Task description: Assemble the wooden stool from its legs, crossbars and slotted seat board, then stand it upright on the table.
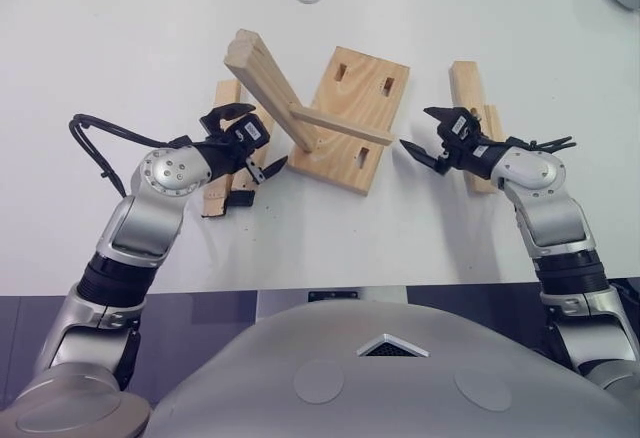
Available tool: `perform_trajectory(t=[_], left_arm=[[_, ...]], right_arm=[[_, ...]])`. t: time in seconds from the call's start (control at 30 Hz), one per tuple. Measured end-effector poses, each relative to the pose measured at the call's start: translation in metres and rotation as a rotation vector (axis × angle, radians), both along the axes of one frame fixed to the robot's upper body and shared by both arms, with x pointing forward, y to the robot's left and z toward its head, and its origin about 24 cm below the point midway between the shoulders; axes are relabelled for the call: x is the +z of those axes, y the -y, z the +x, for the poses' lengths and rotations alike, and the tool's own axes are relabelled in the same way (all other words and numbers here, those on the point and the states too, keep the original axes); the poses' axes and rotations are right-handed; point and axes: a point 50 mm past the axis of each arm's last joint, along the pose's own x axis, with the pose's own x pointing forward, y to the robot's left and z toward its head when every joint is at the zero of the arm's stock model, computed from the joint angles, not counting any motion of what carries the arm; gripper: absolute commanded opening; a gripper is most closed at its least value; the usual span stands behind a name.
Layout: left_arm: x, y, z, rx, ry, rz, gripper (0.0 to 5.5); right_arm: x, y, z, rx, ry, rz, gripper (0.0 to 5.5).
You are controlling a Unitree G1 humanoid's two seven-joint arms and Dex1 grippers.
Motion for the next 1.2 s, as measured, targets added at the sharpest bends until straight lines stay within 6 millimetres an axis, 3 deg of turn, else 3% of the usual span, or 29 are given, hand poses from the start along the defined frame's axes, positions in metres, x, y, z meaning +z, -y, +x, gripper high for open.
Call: perform_trajectory(t=[0.13, 0.33, 0.57, 0.7, 0.77, 0.83, 1.0, 1.2], left_arm=[[-0.004, 0.009, -0.002, -0.003, -0.015, -0.029, 5.37], [-0.007, 0.022, -0.007, -0.039, -0.027, -0.053, 5.37], [-0.007, 0.028, -0.009, -0.048, -0.028, -0.065, 5.37], [0.016, 0.014, -0.001, 0.030, 0.073, -0.071, 5.37], [0.046, -0.006, 0.007, 0.144, 0.185, -0.094, 5.37], [0.053, -0.007, 0.004, 0.241, 0.174, -0.158, 5.37], [0.019, 0.001, -0.016, 0.551, -0.109, -0.400, 5.37], [0.000, -0.008, -0.026, 0.621, -0.179, -0.286, 4.49]], right_arm=[[0.005, -0.005, 0.009, -0.013, 0.028, 0.012, 3.56], [-0.009, -0.005, 0.017, -0.019, -0.028, -0.077, 3.56], [-0.008, -0.009, 0.034, -0.099, 0.022, -0.082, 3.56], [0.010, 0.017, 0.041, -0.262, 0.136, -0.088, 3.56], [0.026, 0.036, 0.041, -0.363, 0.233, -0.097, 3.56], [0.029, 0.044, 0.037, -0.414, 0.268, -0.096, 3.56], [0.031, 0.061, 0.022, -0.521, 0.305, -0.095, 3.56], [0.041, 0.067, 0.015, -0.559, 0.346, -0.087, 3.56]])
